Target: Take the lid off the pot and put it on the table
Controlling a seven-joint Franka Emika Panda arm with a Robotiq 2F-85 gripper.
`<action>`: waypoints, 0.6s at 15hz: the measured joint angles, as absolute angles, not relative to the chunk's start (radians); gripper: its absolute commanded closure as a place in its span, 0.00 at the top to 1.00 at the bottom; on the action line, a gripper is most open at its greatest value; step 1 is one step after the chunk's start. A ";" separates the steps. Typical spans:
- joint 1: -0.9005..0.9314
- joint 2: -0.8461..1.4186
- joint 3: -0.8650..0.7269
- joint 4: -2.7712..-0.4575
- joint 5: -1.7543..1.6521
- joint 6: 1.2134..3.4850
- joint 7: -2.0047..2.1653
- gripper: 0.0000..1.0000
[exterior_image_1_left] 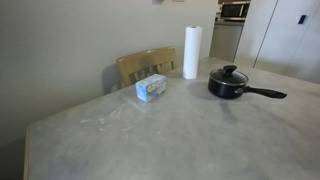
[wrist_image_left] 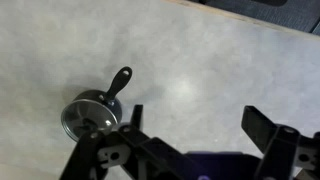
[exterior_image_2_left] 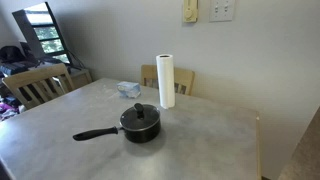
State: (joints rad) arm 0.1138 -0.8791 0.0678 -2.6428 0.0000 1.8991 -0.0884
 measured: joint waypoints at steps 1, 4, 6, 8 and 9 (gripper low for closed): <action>0.114 -0.879 0.068 -2.643 0.000 1.899 -0.088 1.00; 0.114 -0.879 0.067 -2.643 0.000 1.900 -0.086 1.00; 0.112 -0.871 0.066 -2.643 0.000 1.910 -0.071 1.00; 0.105 -0.842 0.060 -2.643 0.000 1.953 -0.052 1.00; 0.096 -0.816 0.058 -2.643 0.000 1.987 -0.042 1.00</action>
